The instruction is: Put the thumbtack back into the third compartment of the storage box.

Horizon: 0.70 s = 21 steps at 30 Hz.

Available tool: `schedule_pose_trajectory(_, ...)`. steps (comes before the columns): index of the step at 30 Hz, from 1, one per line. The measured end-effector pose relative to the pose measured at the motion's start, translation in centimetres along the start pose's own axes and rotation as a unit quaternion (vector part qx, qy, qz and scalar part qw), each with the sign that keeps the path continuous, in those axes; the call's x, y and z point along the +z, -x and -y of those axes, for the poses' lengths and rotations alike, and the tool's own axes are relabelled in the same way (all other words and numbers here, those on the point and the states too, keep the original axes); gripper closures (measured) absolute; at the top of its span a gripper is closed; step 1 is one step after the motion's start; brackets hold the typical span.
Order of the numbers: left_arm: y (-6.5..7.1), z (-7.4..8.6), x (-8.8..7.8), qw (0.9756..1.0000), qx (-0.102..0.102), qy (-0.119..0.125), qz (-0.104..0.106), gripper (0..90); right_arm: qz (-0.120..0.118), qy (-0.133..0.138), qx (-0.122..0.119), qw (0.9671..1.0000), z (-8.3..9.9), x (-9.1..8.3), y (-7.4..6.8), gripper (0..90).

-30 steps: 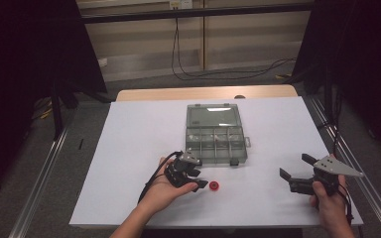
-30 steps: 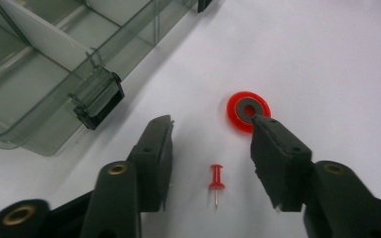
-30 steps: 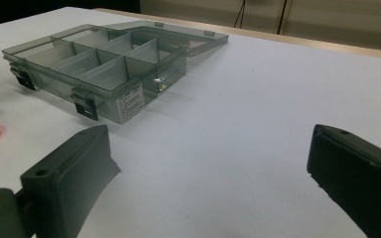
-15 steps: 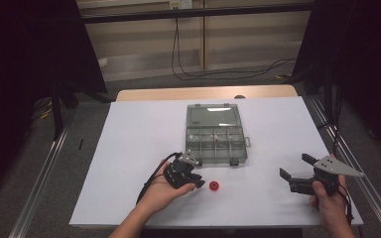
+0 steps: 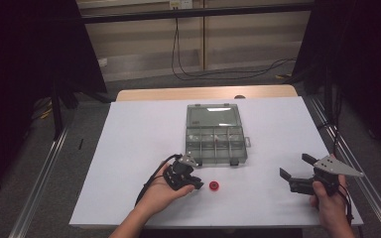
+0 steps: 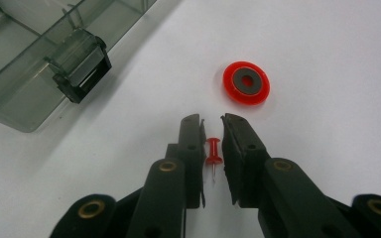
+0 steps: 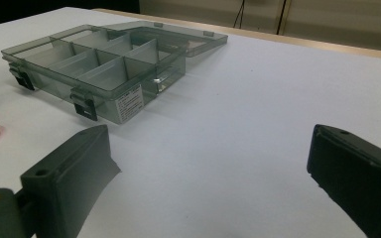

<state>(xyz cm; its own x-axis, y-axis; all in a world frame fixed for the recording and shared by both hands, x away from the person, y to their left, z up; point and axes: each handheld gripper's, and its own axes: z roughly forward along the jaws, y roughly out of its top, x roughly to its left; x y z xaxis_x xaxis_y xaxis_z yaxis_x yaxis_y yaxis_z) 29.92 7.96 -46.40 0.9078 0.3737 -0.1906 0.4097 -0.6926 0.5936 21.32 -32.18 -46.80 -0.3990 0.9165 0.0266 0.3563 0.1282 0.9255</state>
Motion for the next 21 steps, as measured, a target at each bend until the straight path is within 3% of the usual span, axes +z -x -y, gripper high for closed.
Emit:
schedule_pose_trajectory(2, 0.09, 0.03, 0.13, 1.0000, -0.003, -0.001, -0.001, 79.9, 0.000, 0.000, -0.001, 1.0000, 0.00, 0.01, -0.01, 3.3)
schedule_pose_trajectory(4, 0.08, 0.01, 0.19, 0.9999, 0.007, -0.014, -0.003, 80.5, 0.000, 0.000, -0.001, 1.0000, 0.00, 0.03, -0.02, 3.3)
schedule_pose_trajectory(8, 0.13, 0.02, 0.27, 0.9999, 0.003, -0.008, -0.006, 81.9, -0.001, -0.001, -0.001, 1.0000, 0.02, 0.07, -0.04, 3.3)
schedule_pose_trajectory(10, 0.04, 0.00, 0.19, 0.9997, 0.016, -0.018, -0.008, 82.8, 0.000, -0.001, -0.002, 1.0000, 0.03, 0.09, -0.03, 3.3)
schedule_pose_trajectory(13, 0.14, 0.02, 0.23, 0.9996, 0.020, -0.019, -0.011, 83.1, -0.001, -0.001, -0.001, 1.0000, 0.04, 0.12, -0.08, 3.3)
schedule_pose_trajectory(17, 0.11, 0.17, 0.30, 0.9999, 0.013, -0.009, -0.007, 83.3, -0.001, -0.002, -0.002, 1.0000, 0.04, 0.18, -0.13, 3.3)
schedule_pose_trajectory(18, 0.14, 0.15, 0.23, 0.9996, 0.023, -0.015, -0.010, 83.5, -0.001, -0.002, -0.002, 1.0000, 0.04, 0.19, -0.14, 3.3)
schedule_pose_trajectory(21, 0.56, 0.14, 0.35, 0.9996, 0.018, -0.007, -0.020, 84.0, -0.002, -0.002, -0.002, 1.0000, 0.03, 0.18, -0.20, 3.3)
